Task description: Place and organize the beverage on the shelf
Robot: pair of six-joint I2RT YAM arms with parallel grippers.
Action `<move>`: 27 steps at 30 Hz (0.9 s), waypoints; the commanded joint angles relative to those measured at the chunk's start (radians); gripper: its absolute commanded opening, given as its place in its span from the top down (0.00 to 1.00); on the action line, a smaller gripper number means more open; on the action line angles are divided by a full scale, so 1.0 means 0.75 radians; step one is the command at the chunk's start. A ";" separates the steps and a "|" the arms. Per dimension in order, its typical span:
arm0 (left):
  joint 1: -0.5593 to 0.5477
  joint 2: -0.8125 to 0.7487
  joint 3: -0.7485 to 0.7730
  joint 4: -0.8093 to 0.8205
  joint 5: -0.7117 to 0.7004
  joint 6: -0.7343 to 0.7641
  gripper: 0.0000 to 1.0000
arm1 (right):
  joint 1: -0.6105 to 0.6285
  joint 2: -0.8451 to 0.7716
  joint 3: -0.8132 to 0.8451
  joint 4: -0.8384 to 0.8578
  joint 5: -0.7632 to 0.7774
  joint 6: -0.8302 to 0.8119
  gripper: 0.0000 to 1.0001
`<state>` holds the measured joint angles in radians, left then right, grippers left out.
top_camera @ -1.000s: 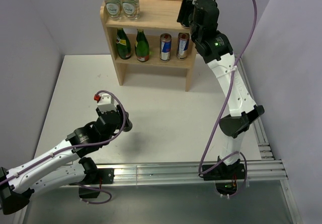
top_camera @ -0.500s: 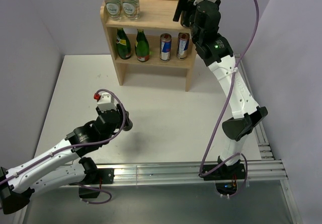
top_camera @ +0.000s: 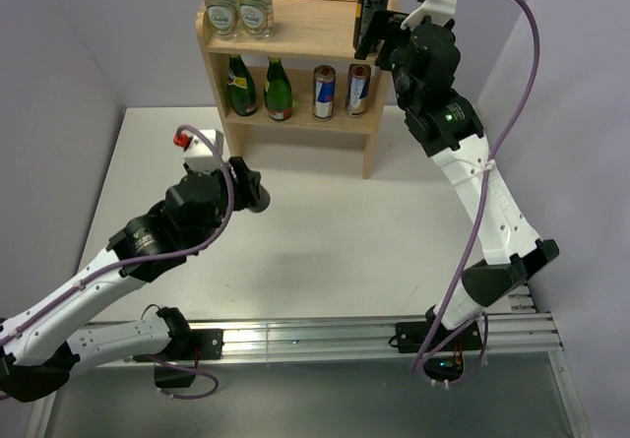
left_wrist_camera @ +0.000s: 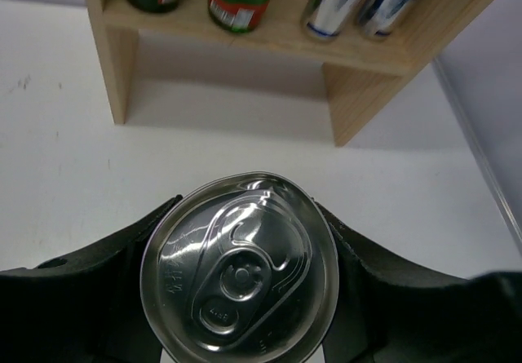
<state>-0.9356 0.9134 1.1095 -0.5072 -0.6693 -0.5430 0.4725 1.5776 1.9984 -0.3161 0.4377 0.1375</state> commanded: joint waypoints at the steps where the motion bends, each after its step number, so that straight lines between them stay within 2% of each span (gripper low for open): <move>1: 0.002 0.097 0.242 0.183 0.023 0.153 1.00 | -0.004 -0.103 -0.063 0.053 -0.015 0.027 0.00; 5: 0.004 0.262 0.479 0.238 0.046 0.323 1.00 | -0.004 -0.224 -0.216 0.080 -0.031 0.099 0.00; 8: 0.028 0.459 0.766 0.214 0.095 0.431 1.00 | -0.002 -0.373 -0.424 0.133 -0.062 0.170 0.00; 11: 0.087 0.692 1.208 0.143 0.162 0.499 1.00 | 0.006 -0.587 -0.732 0.200 -0.103 0.240 0.00; 13: 0.126 0.868 1.381 0.104 0.213 0.523 1.00 | 0.020 -0.667 -0.850 0.227 -0.119 0.289 0.00; 14: 0.171 0.925 1.544 0.069 0.270 0.530 1.00 | 0.031 -0.743 -0.907 0.231 -0.132 0.301 0.00; 16: 0.231 1.072 1.680 0.057 0.342 0.542 1.00 | 0.047 -0.819 -1.079 0.243 -0.164 0.356 0.00; 17: 0.251 1.107 1.739 0.071 0.358 0.546 1.00 | 0.059 -0.886 -1.191 0.250 -0.185 0.381 0.00; 21: 0.327 1.189 1.734 0.293 0.434 0.530 1.00 | 0.098 -1.009 -1.436 0.309 -0.269 0.447 0.00; 27: 0.368 1.287 1.803 0.486 0.479 0.540 1.00 | 0.223 -1.056 -1.672 0.382 -0.230 0.438 0.00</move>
<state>-0.6613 1.8858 2.3672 -0.4046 -0.3687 -0.1654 0.5999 0.8036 0.7929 -0.1150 0.2684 0.4526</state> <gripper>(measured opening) 0.627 0.997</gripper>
